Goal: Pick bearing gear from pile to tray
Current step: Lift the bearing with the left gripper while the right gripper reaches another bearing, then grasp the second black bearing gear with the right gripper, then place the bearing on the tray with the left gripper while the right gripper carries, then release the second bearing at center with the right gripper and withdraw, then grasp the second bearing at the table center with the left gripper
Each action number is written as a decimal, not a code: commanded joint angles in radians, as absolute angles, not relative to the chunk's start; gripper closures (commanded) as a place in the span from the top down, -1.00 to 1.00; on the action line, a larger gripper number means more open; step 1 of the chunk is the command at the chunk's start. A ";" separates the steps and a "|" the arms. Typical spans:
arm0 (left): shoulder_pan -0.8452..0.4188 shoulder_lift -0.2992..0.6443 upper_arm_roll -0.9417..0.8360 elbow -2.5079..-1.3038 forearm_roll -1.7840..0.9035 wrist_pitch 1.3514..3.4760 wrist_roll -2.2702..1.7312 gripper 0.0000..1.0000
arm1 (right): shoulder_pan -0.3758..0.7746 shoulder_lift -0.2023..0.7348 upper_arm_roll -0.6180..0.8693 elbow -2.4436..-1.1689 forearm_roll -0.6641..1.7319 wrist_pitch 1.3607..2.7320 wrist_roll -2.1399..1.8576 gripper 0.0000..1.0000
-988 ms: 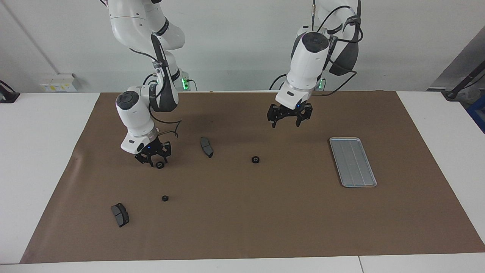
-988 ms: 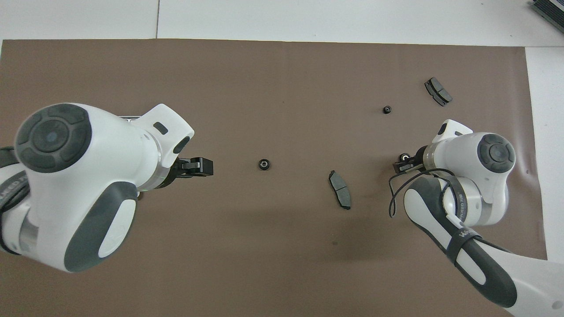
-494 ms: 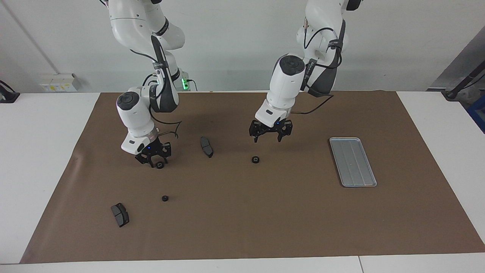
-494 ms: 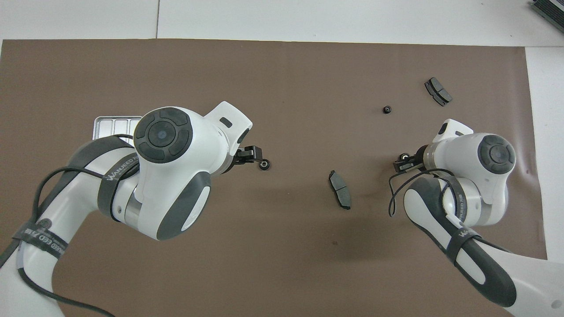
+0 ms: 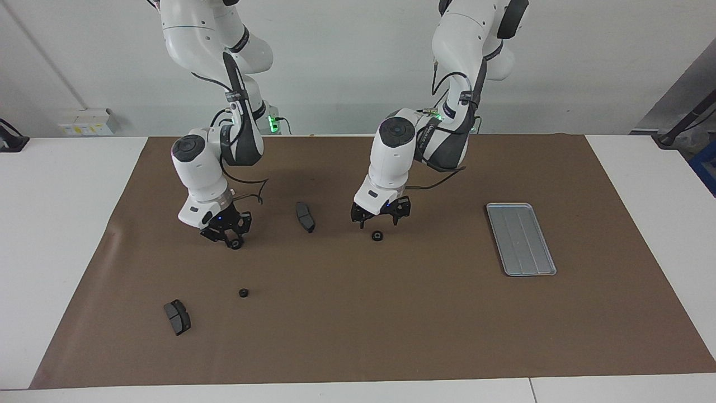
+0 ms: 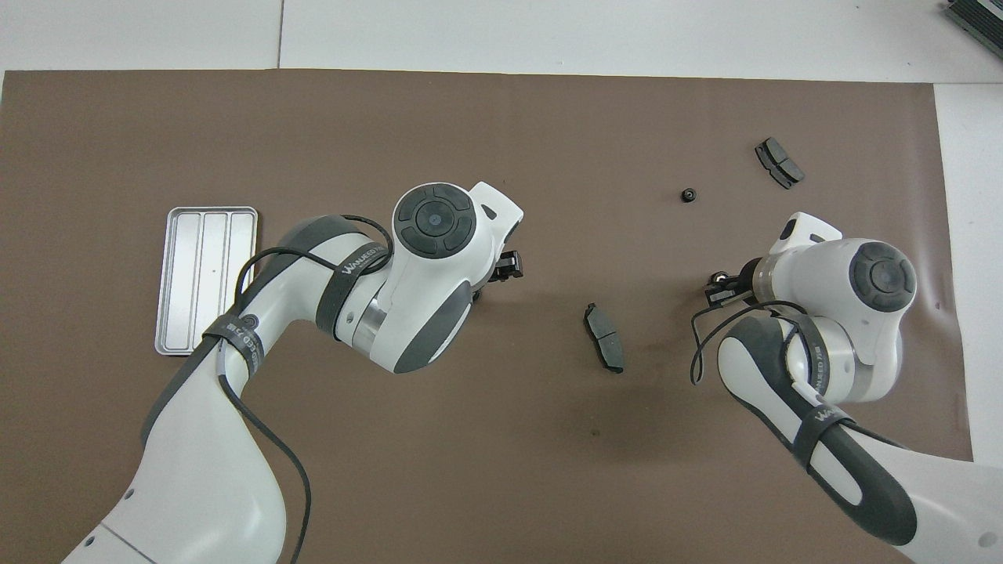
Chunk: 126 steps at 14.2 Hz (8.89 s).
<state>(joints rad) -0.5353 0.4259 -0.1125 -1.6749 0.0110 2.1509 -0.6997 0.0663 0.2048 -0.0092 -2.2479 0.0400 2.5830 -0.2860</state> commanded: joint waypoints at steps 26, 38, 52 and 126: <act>-0.561 0.428 -0.094 -1.853 0.051 2.356 -0.713 0.27 | 0.123 0.132 0.014 -2.039 0.072 2.284 0.089 -1.00; -0.560 0.428 -0.094 -1.853 0.051 2.364 -0.710 -0.53 | 0.189 0.094 0.014 -2.007 0.072 2.246 0.235 -1.00; -0.115 0.287 -0.095 -1.825 -0.040 2.089 -0.191 -0.55 | 0.500 0.257 0.015 -1.999 0.069 2.566 0.759 -1.00; -0.575 0.446 -0.092 -1.856 0.118 2.442 -0.459 0.06 | 0.198 0.597 -0.087 -1.609 0.002 2.286 0.018 -0.41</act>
<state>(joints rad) -0.5591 0.4343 -0.1049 -1.8678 0.0937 2.4335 -0.4633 0.2110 0.5981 -0.0950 -1.6040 -0.0186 2.2962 0.0626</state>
